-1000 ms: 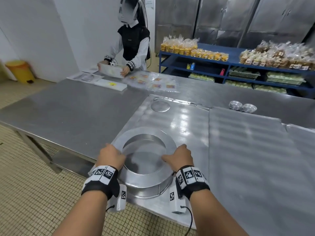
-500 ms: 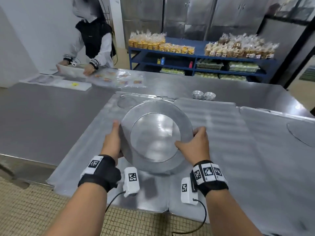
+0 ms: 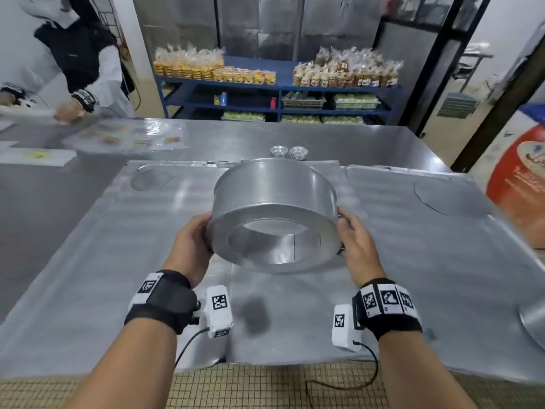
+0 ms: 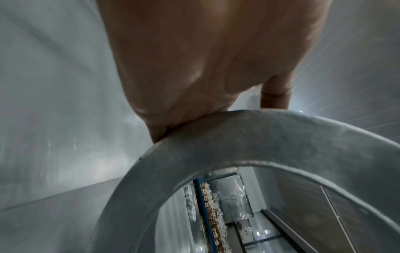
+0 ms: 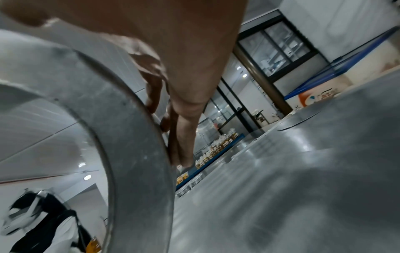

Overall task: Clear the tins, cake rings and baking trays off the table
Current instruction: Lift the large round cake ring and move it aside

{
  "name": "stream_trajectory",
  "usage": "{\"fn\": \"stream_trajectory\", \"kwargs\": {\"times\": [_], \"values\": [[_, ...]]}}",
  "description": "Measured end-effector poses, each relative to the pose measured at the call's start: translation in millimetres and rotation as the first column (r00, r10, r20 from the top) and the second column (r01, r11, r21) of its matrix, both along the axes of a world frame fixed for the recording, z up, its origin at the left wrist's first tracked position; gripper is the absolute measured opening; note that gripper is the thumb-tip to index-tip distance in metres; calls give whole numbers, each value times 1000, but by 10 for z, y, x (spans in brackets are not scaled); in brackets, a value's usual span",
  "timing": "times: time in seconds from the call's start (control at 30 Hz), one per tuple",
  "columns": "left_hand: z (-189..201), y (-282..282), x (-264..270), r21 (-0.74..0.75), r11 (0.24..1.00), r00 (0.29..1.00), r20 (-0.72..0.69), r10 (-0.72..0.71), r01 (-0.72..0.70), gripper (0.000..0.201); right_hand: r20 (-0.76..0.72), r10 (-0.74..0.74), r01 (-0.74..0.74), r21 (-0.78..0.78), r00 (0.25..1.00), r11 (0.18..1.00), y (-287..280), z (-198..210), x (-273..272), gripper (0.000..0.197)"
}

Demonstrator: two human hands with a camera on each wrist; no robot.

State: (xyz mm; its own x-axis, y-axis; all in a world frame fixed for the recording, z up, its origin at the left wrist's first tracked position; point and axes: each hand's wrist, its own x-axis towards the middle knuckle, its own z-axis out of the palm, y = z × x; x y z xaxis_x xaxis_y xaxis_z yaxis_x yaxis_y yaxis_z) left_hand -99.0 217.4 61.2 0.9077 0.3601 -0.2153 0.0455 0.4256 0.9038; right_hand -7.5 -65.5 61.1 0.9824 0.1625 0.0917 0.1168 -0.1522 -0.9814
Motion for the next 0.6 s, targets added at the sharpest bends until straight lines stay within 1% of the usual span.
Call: {"fn": "stream_trajectory", "kwargs": {"times": [0.07, 0.13, 0.17, 0.2, 0.23, 0.3, 0.33, 0.4, 0.43, 0.47, 0.5, 0.53, 0.57, 0.6], "values": [[-30, -87, 43, 13, 999, 999, -2, -36, 36, 45, -27, -5, 6, 66, 1000, 998, -155, 22, 13, 86], [-51, -189, 84, 30, 998, 999, -2, -50, 50, 38, -80, -14, 21, 86, 997, 996, -276, 73, 14, 76], [-55, -249, 106, 39, 997, 998, -14, -61, 61, 38, -114, -25, 35, 85, 993, 996, -329, 92, 16, 70], [-56, -304, 122, 59, 994, 996, -29, -87, 89, 42, -143, -34, 46, 81, 989, 996, -379, 103, 19, 67], [-58, -359, 136, 79, 989, 992, -46, -120, 124, 49, -156, -50, 60, 62, 986, 996, -421, 86, 32, 70], [-46, -465, 140, 113, 977, 982, -78, -171, 179, 59, -168, -78, 84, 31, 983, 996, -483, 10, 65, 85], [-50, -508, 134, 129, 975, 982, -79, -170, 179, 59, -177, -92, 100, 40, 980, 994, -503, -30, 65, 85], [-115, -563, 149, 152, 976, 987, -47, -153, 159, 46, -185, -130, 142, 53, 974, 988, -534, -114, 49, 86], [-153, -581, 151, 162, 976, 989, -32, -143, 146, 38, -186, -149, 162, 53, 971, 985, -543, -161, 39, 79], [-209, -584, 147, 175, 976, 992, -31, -124, 128, 40, -184, -171, 184, 56, 968, 981, -549, -206, 24, 60], [-265, -581, 137, 177, 977, 993, -42, -109, 115, 48, -179, -188, 200, 51, 966, 978, -557, -245, 10, 34], [-326, -575, 125, 173, 978, 993, -55, -107, 115, 57, -177, -203, 213, 41, 963, 976, -570, -286, -2, 14], [-395, -563, 110, 186, 974, 991, -67, -117, 128, 64, -183, -226, 235, 26, 957, 972, -592, -342, -13, 11], [-449, -554, 89, 208, 968, 989, -77, -125, 138, 68, -183, -234, 238, -3, 955, 971, -606, -369, -29, 15]]}}
